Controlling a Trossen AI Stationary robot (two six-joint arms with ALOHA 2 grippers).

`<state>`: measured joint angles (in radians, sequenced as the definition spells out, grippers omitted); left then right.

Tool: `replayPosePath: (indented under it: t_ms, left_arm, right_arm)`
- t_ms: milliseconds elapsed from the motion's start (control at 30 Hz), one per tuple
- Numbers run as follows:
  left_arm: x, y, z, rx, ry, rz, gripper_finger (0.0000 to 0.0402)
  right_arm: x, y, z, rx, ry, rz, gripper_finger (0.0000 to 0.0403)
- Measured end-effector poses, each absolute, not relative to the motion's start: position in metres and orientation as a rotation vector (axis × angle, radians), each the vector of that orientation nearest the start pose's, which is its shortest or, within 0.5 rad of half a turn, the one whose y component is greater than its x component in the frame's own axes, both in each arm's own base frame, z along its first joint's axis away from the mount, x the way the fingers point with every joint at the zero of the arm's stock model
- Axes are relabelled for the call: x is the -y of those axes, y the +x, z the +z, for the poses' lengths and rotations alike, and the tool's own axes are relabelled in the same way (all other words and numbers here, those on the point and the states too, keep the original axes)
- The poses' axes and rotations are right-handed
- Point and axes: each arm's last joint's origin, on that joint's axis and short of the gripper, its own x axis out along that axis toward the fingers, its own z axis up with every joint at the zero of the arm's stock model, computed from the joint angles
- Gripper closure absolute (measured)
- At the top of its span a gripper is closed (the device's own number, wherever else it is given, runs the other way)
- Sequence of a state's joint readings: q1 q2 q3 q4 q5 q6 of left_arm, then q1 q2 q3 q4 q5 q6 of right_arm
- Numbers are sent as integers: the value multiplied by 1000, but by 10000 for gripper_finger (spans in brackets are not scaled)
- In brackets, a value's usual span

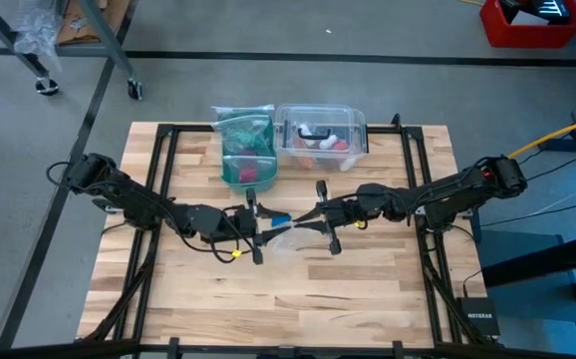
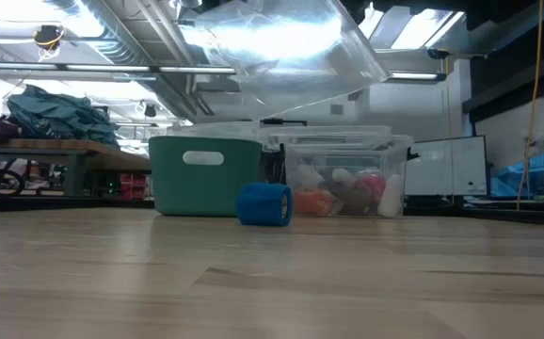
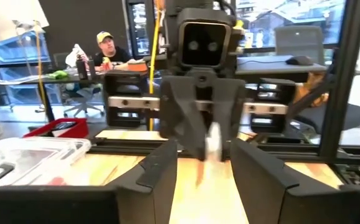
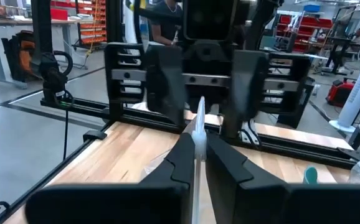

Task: Roll bandage
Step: Open the transparent zip bag

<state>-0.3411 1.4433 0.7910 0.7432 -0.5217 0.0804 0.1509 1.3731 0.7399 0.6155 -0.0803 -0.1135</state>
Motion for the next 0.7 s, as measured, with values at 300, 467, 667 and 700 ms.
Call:
replayPosePath:
  t_ms: [300, 467, 667, 700]
  left_arm:
    - [83, 300, 273, 83, 29, 140, 293]
    - [83, 300, 274, 93, 26, 140, 310]
    - [83, 300, 277, 126, 38, 143, 324]
    - [83, 300, 278, 127, 43, 143, 326]
  right_arm:
    - [-47, 294, 265, 8, -114, 230, 373]
    - [-47, 294, 265, 8, -114, 222, 372]
    - [-46, 294, 265, 8, -114, 202, 372]
    - [-46, 294, 265, 8, -114, 202, 372]
